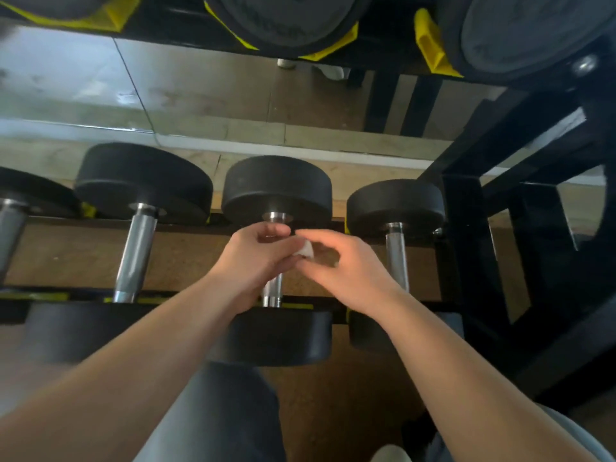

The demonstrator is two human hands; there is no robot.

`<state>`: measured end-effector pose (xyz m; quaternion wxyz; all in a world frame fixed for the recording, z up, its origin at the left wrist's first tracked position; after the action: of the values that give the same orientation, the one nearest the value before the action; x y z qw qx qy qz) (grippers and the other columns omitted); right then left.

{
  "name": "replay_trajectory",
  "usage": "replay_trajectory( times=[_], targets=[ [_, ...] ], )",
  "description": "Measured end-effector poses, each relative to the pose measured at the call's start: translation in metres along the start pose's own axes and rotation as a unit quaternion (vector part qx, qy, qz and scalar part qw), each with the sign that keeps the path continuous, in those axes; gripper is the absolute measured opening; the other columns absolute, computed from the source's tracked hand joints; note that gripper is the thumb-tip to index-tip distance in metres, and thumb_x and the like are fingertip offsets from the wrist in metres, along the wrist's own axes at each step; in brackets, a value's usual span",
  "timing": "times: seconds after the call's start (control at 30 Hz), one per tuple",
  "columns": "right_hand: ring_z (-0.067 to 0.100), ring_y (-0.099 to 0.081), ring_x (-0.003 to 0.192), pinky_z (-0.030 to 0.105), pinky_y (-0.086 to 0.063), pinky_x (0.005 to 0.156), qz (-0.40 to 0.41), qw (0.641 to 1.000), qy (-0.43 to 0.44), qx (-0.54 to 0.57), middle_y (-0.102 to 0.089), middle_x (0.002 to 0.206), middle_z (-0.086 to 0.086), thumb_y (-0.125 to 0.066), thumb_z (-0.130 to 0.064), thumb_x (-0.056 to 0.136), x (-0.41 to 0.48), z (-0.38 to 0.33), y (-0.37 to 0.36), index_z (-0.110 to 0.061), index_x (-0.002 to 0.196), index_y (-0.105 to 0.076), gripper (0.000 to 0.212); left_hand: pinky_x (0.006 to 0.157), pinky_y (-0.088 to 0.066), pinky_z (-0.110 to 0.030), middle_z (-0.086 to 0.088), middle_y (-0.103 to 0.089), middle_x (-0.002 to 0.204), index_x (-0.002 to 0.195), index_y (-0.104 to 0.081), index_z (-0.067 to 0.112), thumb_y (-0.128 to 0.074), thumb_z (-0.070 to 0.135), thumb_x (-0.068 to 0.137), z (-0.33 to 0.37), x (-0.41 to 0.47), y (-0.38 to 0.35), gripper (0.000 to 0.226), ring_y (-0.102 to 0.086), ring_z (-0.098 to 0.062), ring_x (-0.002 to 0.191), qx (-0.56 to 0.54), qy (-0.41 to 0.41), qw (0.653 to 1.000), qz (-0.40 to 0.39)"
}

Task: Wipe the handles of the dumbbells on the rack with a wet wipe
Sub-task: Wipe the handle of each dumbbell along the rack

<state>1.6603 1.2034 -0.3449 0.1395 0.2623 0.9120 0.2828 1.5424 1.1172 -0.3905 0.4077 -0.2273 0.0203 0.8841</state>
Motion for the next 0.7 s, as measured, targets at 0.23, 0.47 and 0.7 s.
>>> replay_trajectory(
  times=[0.23,0.47,0.7],
  targets=[
    [-0.019,-0.055,0.086,0.000,-0.038,0.071,0.094,0.995,-0.039,-0.013,-0.061,0.098,-0.029,-0.068,-0.035,0.097,0.021,0.003,-0.003,-0.029,0.121,-0.073,0.025,0.095,-0.057,-0.043,0.005,-0.072,0.107,0.115,-0.070,0.029,-0.070,0.031,0.095,0.010,-0.005,0.033,0.020,-0.069,-0.015,0.101,0.164,0.001,0.983,0.082],
    [-0.006,-0.059,0.091,0.009,-0.044,0.077,0.119,0.990,-0.001,-0.080,-0.070,0.108,-0.011,-0.066,-0.027,0.098,0.040,-0.006,-0.020,-0.022,0.119,-0.072,0.022,0.090,-0.059,-0.043,0.002,-0.071,0.112,0.121,-0.062,0.031,-0.062,0.020,0.097,0.005,-0.009,0.030,0.027,-0.068,-0.016,0.098,0.200,0.047,0.976,0.072],
    [0.001,-0.061,0.095,0.021,-0.050,0.085,0.014,0.984,0.091,-0.150,-0.066,0.107,-0.009,-0.070,-0.028,0.095,0.037,0.002,-0.041,-0.024,0.117,-0.074,0.023,0.064,-0.045,-0.027,0.000,-0.064,0.110,0.138,-0.047,0.034,-0.067,0.012,0.094,-0.011,-0.001,0.028,0.053,-0.064,-0.016,0.096,0.217,0.069,0.974,0.006]
  ],
)
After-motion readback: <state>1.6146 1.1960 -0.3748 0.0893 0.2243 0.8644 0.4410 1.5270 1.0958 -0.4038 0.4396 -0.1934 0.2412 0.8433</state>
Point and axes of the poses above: each hand's wrist, its own x-axis towards the middle knuckle, its own y-axis out of the back of the hand, z = x × y, the point moved 9 cm from there along x, towards the middle knuckle
